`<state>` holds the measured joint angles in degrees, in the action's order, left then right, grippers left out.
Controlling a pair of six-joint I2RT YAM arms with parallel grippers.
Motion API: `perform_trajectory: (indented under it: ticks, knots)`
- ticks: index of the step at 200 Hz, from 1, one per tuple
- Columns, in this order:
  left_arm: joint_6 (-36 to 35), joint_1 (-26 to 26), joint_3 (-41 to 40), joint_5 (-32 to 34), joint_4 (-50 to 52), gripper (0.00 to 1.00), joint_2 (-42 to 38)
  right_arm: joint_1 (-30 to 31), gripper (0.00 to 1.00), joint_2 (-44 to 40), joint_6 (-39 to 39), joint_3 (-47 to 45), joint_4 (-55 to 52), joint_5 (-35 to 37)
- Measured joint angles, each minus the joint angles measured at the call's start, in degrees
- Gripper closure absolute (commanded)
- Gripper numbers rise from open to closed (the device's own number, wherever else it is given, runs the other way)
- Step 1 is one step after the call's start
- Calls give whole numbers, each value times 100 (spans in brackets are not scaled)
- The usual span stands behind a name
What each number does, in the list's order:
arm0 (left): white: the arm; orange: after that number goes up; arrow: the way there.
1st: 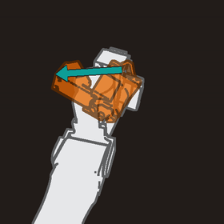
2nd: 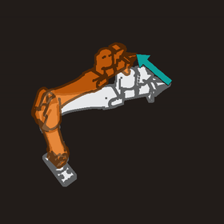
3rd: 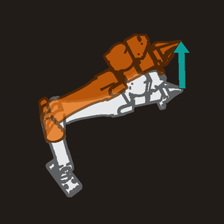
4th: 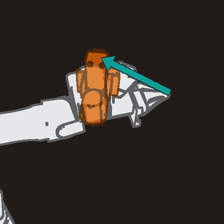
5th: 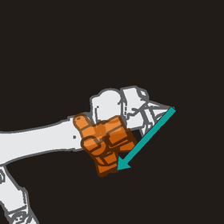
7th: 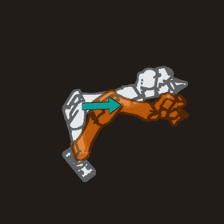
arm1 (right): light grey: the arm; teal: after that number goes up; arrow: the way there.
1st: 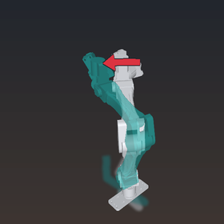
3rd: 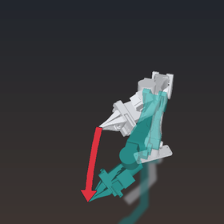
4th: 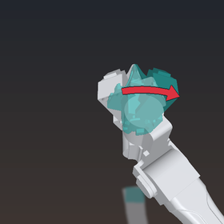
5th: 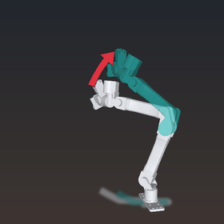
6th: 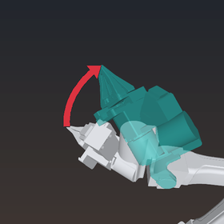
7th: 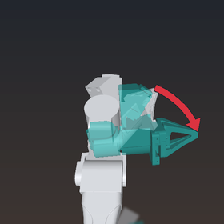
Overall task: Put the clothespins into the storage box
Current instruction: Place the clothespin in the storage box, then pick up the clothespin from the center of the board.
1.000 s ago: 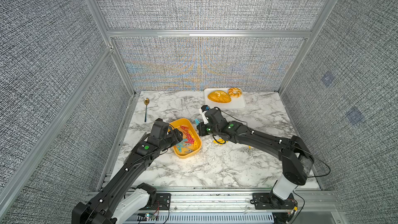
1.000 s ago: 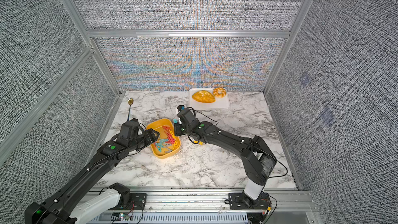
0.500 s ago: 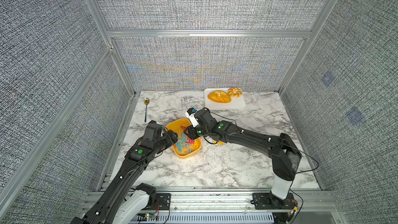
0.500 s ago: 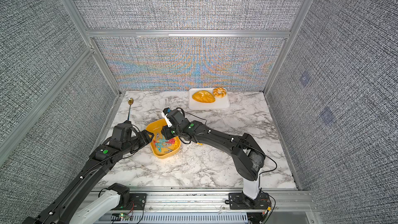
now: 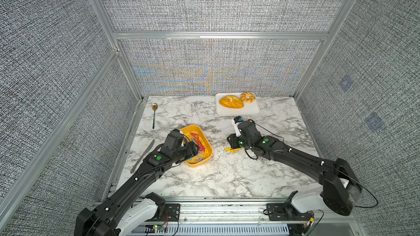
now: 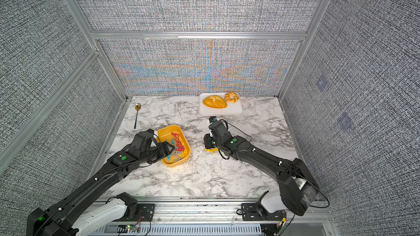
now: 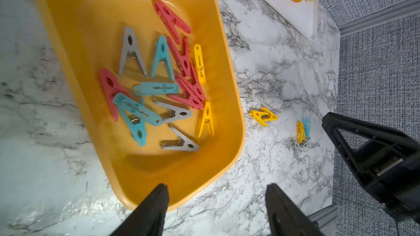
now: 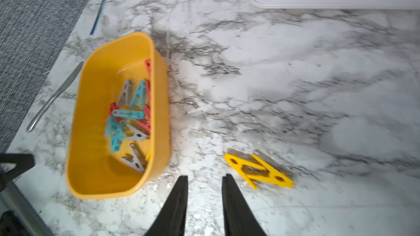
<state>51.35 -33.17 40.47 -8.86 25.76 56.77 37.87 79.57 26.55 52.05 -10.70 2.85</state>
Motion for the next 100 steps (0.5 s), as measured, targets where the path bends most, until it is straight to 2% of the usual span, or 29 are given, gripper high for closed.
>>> perform_trajectory:
  ticks: [49,100]
  knots:
    - [216,-793,120,175,-614,28,717,-1244,69,-564,-66,-833,-256,437]
    - [275,-1010,162,173,-1091,29,1224,-1845,68,-216,-334,-1276,-337,645]
